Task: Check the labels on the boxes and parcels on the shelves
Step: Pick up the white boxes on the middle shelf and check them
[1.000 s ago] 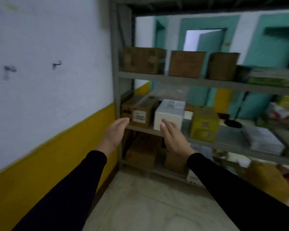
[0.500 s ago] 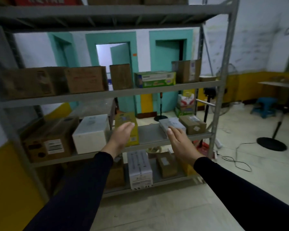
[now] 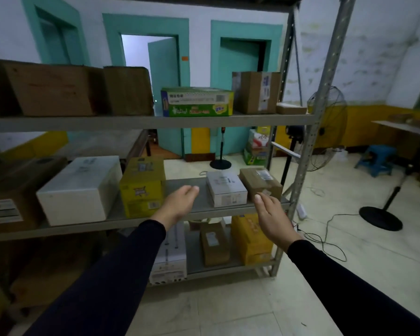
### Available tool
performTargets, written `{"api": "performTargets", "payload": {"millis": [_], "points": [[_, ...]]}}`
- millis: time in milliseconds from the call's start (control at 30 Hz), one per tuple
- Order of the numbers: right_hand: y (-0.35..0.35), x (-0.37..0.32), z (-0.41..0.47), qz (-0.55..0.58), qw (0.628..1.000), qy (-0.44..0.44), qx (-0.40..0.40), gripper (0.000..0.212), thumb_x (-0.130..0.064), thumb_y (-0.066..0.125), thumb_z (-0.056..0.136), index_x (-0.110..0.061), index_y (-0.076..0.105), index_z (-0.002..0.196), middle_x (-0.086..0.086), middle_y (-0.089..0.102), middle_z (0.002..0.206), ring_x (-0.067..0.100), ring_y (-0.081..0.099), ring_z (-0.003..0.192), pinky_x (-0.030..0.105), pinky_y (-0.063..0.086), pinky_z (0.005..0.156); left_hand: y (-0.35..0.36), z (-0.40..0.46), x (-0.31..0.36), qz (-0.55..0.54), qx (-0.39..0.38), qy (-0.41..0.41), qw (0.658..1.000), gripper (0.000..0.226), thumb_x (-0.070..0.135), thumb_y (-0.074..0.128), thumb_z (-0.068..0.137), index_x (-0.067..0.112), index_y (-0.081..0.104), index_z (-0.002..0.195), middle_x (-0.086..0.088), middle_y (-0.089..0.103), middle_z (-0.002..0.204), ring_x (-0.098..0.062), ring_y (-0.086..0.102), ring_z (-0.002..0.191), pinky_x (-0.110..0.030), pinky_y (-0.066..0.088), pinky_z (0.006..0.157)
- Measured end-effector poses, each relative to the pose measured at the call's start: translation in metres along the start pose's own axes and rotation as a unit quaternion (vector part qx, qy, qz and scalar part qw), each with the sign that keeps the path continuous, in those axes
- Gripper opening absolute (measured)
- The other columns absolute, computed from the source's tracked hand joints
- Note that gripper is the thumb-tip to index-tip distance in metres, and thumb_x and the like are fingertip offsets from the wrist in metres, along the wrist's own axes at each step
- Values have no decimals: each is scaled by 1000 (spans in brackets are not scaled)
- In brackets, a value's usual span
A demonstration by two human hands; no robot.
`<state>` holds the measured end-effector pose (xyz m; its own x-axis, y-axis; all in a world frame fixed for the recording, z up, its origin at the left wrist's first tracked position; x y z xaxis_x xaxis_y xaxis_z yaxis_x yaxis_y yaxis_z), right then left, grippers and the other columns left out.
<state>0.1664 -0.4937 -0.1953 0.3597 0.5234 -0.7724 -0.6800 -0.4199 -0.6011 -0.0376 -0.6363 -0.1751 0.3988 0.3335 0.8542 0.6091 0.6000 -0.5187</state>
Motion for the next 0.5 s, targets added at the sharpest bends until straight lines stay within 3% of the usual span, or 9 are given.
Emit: {"api": "performTargets", "payload": {"millis": [300, 400, 500], "points": [[36, 70, 175, -48, 997, 53, -38, 40, -43, 23, 109, -22, 57, 117, 12, 53, 134, 22, 42, 129, 27, 28, 95, 49, 201, -38, 67, -53, -49, 995, 55, 45, 33, 106, 9, 44, 146, -10, 44, 151, -26, 42, 138, -31, 32, 103], [45, 94, 238, -55, 995, 75, -44, 45, -44, 23, 109, -20, 55, 130, 13, 51, 140, 26, 40, 135, 28, 28, 97, 72, 264, -49, 59, -67, -75, 993, 55, 45, 34, 106, 8, 43, 146, -10, 45, 151, -26, 43, 136, -30, 33, 98], [56, 122, 288, -56, 991, 102, -59, 52, -47, 24, 108, -16, 54, 136, 14, 50, 144, 26, 42, 133, 31, 30, 99, 94, 307, -63, 66, -82, -108, 989, 58, 46, 33, 106, 8, 38, 150, -10, 39, 155, -27, 39, 141, -33, 32, 107]]}}
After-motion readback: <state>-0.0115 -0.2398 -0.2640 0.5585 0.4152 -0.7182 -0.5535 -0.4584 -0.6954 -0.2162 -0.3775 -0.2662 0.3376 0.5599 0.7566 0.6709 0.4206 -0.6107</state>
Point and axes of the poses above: each hand's wrist, its own z-axis towards the middle knuckle, its own y-axis out of the palm, x = y × z, the point moved 2 cm from there along z, towards the middle knuckle
